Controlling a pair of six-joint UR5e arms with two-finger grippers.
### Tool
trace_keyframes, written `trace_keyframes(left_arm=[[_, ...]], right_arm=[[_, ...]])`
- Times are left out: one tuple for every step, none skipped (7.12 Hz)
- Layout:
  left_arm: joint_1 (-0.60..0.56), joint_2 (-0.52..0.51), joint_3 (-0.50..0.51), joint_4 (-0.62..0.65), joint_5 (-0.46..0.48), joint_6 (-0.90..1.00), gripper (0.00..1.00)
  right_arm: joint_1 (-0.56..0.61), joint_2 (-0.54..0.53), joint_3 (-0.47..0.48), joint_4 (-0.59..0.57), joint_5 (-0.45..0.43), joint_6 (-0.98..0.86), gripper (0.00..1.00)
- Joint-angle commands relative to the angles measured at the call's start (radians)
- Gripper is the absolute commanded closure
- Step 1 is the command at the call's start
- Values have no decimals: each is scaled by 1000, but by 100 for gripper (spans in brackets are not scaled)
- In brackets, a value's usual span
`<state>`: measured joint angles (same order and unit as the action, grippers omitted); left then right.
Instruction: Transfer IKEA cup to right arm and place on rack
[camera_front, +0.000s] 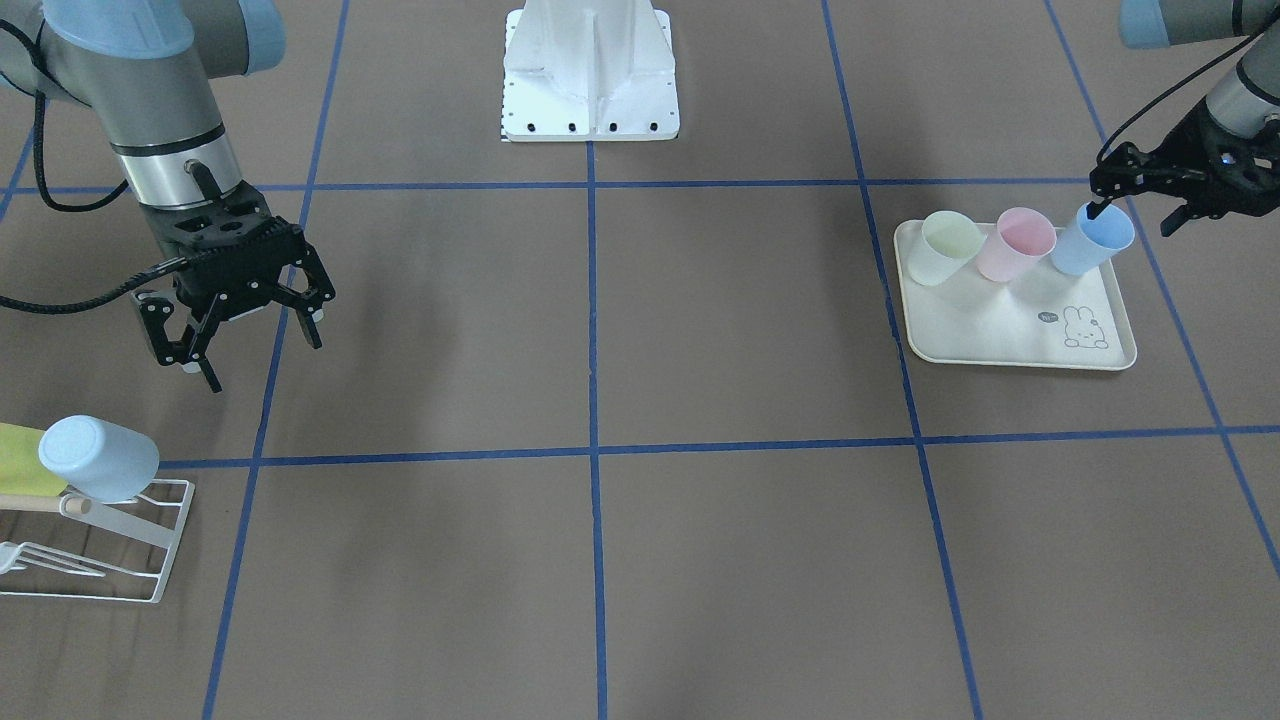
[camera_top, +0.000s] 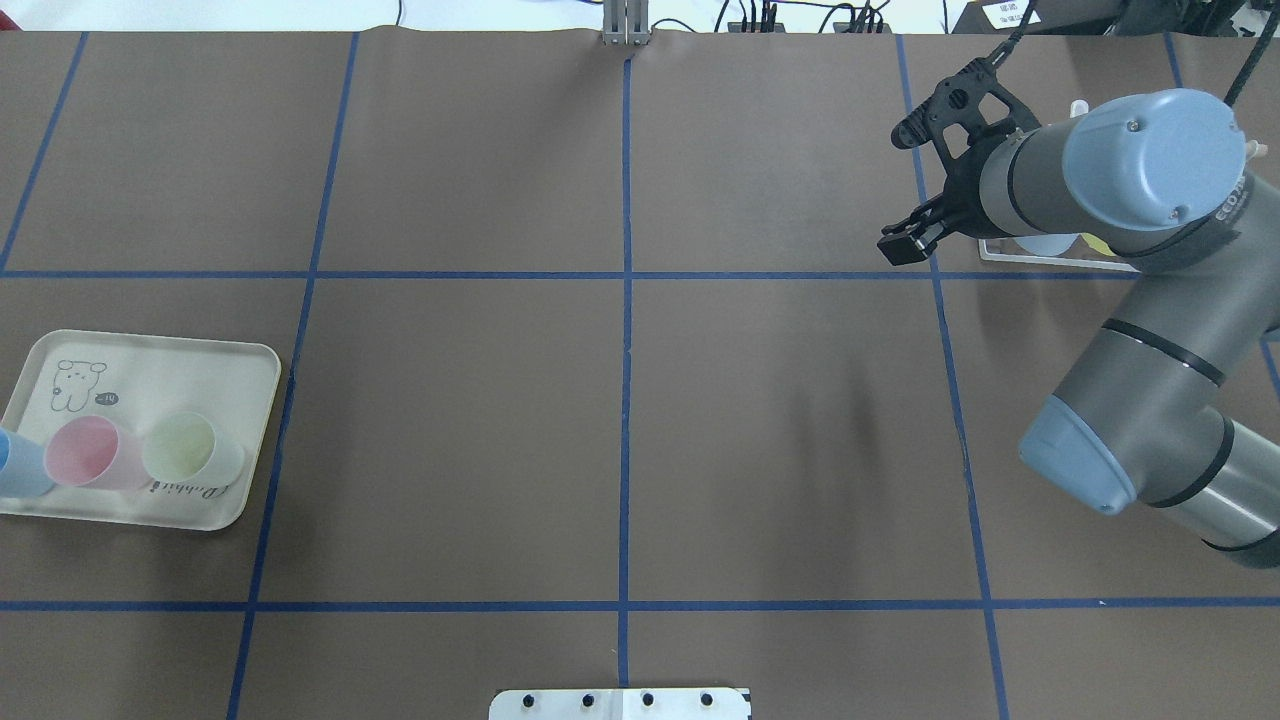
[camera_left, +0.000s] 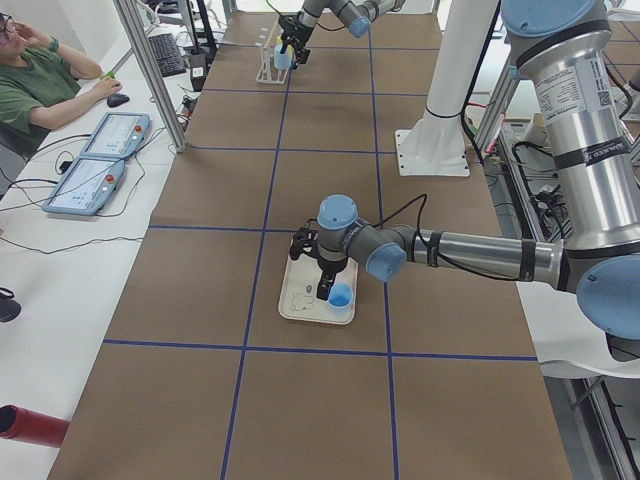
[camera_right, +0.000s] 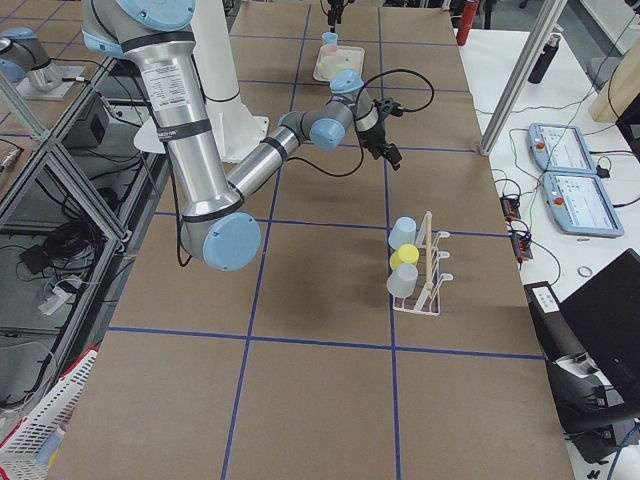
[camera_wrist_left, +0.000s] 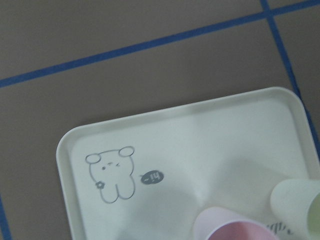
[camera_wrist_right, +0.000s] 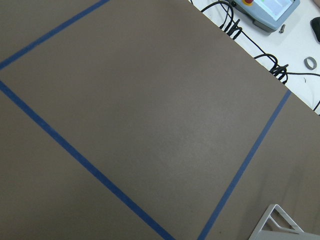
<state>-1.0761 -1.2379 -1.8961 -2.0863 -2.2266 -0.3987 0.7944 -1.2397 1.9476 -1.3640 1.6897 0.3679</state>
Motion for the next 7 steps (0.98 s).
trace_keyframes(left_arm=[[-1, 15, 93, -90, 1, 5, 0], [1, 11, 129, -122, -1, -2, 0], [1, 5, 132, -121, -1, -9, 0], [2, 0, 141, -123, -1, -9, 0], [2, -1, 140, -123, -2, -9, 15], [4, -2, 140, -123, -2, -9, 44], [4, -2, 138, -121, -4, -8, 67]], right_arm=[[-7, 25, -1, 0, 7, 97, 1], [-11, 23, 1, 2, 7, 98, 1], [-11, 25, 1, 2, 7, 98, 1], [-12, 23, 1, 2, 7, 98, 1], [-14, 23, 1, 2, 7, 97, 1], [-14, 23, 1, 2, 7, 97, 1], [-14, 23, -1, 2, 7, 97, 1]])
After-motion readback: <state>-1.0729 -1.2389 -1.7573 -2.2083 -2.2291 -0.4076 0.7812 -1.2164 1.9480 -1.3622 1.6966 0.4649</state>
